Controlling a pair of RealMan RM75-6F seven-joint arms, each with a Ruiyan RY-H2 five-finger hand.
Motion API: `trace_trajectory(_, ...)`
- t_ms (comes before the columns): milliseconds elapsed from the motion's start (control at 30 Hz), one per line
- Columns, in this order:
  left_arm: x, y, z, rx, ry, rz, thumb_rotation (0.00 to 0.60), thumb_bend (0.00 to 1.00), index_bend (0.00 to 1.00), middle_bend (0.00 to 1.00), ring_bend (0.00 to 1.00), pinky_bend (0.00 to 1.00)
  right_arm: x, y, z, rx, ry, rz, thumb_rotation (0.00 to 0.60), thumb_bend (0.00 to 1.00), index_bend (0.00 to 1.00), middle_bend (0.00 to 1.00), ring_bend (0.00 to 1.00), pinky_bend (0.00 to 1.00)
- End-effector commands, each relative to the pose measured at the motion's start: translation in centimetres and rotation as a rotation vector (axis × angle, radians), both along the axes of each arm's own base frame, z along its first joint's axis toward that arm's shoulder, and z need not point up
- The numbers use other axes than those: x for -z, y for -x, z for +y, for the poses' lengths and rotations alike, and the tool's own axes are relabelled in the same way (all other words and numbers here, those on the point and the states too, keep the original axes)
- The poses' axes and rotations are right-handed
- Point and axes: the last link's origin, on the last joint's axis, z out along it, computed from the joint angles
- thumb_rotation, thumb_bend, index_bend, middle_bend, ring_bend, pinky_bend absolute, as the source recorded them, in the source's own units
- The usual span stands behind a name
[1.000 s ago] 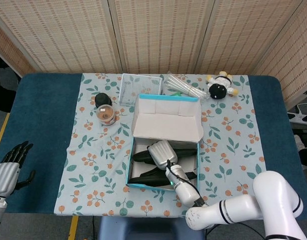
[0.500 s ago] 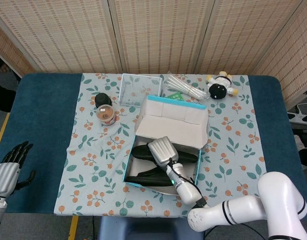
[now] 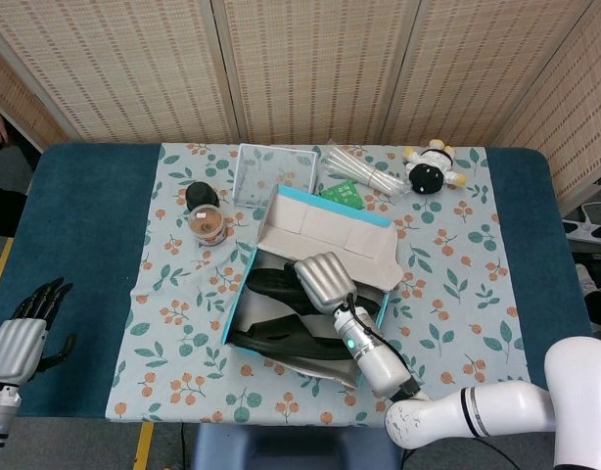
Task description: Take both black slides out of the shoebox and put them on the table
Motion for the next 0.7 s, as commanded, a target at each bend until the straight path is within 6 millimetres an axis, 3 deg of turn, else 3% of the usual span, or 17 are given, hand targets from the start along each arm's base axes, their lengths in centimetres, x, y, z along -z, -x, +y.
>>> trace_trajectory(33,0.1,-0.1,0.0,0.004,0.003,0.000,0.600,0.44,0.00,0.00,0.00,0.17,2.3,0.1,-0.4,-0.035,-0.046,0.060,0.600,0.32,0.91,0.83,0.71,0.93)
trace_trajectory(167,0.1,-0.1,0.1,0.000,0.002,0.002,0.600,0.44,0.00,0.00,0.00,0.17,3.6,0.2,-0.4,-0.029,-0.081,0.035,0.600,0.33,0.91,0.83,0.71,0.93)
trace_trajectory(433,0.4,-0.1,0.0,0.005,0.016,-0.002,0.600,0.44,0.00,0.00,0.00,0.17,2.7,1.0,-1.4,0.023,-0.177,-0.097,0.600,0.34,0.91,0.83,0.71,0.92)
trace_trajectory(700,3.1,-3.4,-2.7,0.181,0.223,-0.148,0.600,0.44,0.00,0.00,0.00,0.19,3.3,1.3,-2.1,0.004,-0.147,-0.079,0.600,0.34,0.91,0.83,0.71,0.92)
